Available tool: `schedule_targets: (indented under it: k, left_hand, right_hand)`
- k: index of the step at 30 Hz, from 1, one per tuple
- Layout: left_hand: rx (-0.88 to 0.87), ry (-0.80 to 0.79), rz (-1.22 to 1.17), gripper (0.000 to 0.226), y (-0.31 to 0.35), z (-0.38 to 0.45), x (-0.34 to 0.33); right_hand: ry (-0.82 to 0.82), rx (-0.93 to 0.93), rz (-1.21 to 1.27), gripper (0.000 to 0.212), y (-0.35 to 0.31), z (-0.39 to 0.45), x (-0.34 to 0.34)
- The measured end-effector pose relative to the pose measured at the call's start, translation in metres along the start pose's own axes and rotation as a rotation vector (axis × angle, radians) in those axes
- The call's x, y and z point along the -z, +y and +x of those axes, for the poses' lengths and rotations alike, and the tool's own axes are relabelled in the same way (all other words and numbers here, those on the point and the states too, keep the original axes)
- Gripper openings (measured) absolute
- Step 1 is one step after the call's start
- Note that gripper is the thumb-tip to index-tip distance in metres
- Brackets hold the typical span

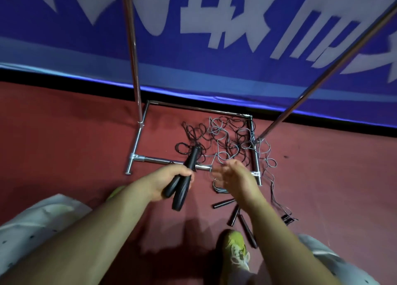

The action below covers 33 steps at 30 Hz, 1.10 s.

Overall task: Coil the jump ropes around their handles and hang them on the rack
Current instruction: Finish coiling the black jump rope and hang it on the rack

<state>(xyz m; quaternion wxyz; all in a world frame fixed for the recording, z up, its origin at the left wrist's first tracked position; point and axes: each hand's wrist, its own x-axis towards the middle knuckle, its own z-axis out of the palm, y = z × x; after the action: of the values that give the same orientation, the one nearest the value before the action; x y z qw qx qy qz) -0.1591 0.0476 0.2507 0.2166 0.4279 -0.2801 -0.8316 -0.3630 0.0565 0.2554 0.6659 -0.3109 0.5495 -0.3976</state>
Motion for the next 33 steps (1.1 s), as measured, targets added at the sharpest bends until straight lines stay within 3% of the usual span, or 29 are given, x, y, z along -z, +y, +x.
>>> schedule_targets:
  k: [2, 4, 7, 9, 11, 13, 17, 20, 23, 28, 30, 33]
  left_hand:
    - [0.040, -0.186, 0.035, 0.024, 0.002, -0.015, -0.003]
    - [0.060, -0.363, 0.032, 0.030, 0.005, -0.025, -0.009]
    - [0.082, -0.513, 0.023, 0.031, 0.014, -0.037, -0.020]
    - [0.111, -0.482, 0.011, 0.028, 0.021, -0.045, -0.028]
    - [0.125, -0.306, 0.022, 0.025, 0.025, -0.052, -0.040]
    - [0.030, -0.115, 0.195, 0.018, 0.024, -0.054, -0.053]
    - [-0.125, 0.020, 0.595, 0.009, 0.017, -0.044, -0.058]
    - [-0.033, -0.051, 0.414, 0.010, 0.017, -0.045, -0.042]
    - [0.081, -0.193, 0.287, 0.009, 0.024, -0.048, -0.028]
    - [0.100, -0.310, 0.151, 0.022, 0.029, -0.041, -0.031]
    - [0.079, -0.305, 0.107, 0.024, 0.029, -0.038, -0.033]
    - [0.022, -0.291, 0.082, 0.027, 0.032, -0.036, -0.029]
  right_hand:
    - [0.063, 0.172, -0.179, 0.037, -0.015, -0.001, -0.001]
    - [-0.060, 0.332, -0.432, 0.047, -0.029, -0.010, -0.016]
    - [-0.169, 0.404, -0.624, 0.049, -0.043, -0.022, -0.037]
    - [-0.097, 0.410, -0.669, 0.056, -0.051, -0.025, -0.041]
    - [0.020, 0.406, -0.790, 0.060, -0.056, -0.030, -0.042]
    - [0.117, 0.395, -0.884, 0.055, -0.054, -0.034, -0.043]
    - [0.111, 0.293, -0.888, 0.053, -0.049, -0.040, -0.047]
    - [-0.182, 0.112, -0.644, 0.054, -0.051, -0.039, -0.029]
    - [-0.478, 0.056, -0.385, 0.030, -0.054, -0.035, -0.011]
    - [-0.362, 0.138, -0.474, 0.033, -0.051, -0.021, -0.020]
    - [-0.375, 0.164, -0.502, 0.040, -0.050, -0.016, -0.024]
    - [-0.280, 0.224, -0.447, 0.031, -0.054, -0.011, -0.027]
